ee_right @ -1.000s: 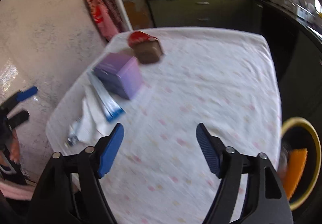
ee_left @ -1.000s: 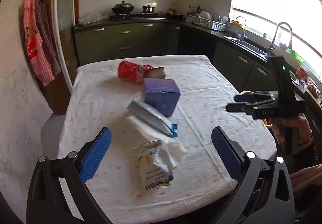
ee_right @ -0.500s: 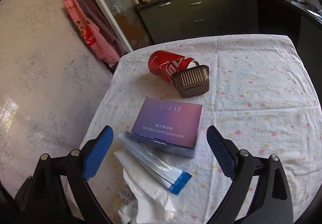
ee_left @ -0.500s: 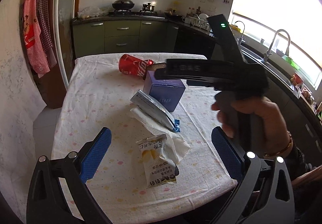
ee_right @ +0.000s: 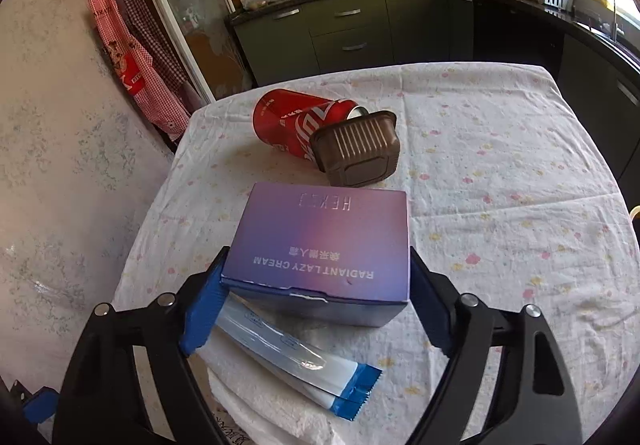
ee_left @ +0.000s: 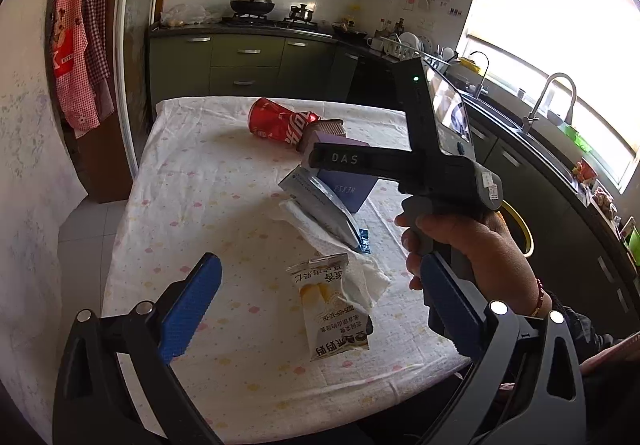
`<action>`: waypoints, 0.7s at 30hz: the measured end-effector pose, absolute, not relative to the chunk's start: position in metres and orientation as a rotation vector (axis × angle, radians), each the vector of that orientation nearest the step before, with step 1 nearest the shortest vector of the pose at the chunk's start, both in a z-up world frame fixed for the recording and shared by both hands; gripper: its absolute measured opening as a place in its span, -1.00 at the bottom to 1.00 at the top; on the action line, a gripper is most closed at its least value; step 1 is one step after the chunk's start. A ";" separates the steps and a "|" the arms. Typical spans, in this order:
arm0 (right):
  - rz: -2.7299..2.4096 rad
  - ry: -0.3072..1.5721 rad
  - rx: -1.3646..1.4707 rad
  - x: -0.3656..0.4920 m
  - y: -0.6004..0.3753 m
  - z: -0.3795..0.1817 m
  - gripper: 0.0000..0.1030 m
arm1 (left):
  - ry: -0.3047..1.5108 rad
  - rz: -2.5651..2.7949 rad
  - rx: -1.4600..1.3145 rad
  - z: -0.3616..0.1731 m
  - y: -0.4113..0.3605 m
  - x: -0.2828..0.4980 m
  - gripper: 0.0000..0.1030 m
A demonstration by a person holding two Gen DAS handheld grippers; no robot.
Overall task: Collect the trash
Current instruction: 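Reach the right gripper to the purple cream box and grasp it, then carry the purple box over the bin and open the right gripper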
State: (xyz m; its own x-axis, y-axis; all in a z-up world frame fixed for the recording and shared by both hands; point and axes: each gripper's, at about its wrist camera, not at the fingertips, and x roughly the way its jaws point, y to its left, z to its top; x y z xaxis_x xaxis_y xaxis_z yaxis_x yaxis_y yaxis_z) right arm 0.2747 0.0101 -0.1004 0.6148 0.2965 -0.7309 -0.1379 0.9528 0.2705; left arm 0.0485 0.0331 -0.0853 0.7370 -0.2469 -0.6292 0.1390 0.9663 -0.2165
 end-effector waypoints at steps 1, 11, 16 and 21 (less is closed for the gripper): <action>0.254 0.871 0.200 0.275 0.008 -0.100 0.51 | 0.713 -0.211 -0.161 -0.086 0.034 0.048 0.91; 0.269 0.830 0.261 0.268 -0.026 -0.081 0.49 | 0.731 -0.218 -0.163 -0.092 0.030 0.053 0.91; 0.308 0.820 0.288 0.257 -0.039 -0.070 0.49 | 0.742 -0.229 -0.153 -0.094 0.022 0.056 0.91; 0.302 0.771 0.308 0.238 -0.071 -0.053 0.49 | 0.742 -0.248 -0.141 -0.094 0.015 0.056 0.91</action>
State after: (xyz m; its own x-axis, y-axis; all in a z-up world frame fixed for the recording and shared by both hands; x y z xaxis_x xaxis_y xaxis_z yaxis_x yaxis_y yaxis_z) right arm 0.2377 -0.0710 -0.0531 0.6791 0.3753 -0.6309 -0.1526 0.9128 0.3788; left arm 0.0563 0.0149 -0.0938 0.7100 -0.2717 -0.6497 0.1728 0.9616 -0.2133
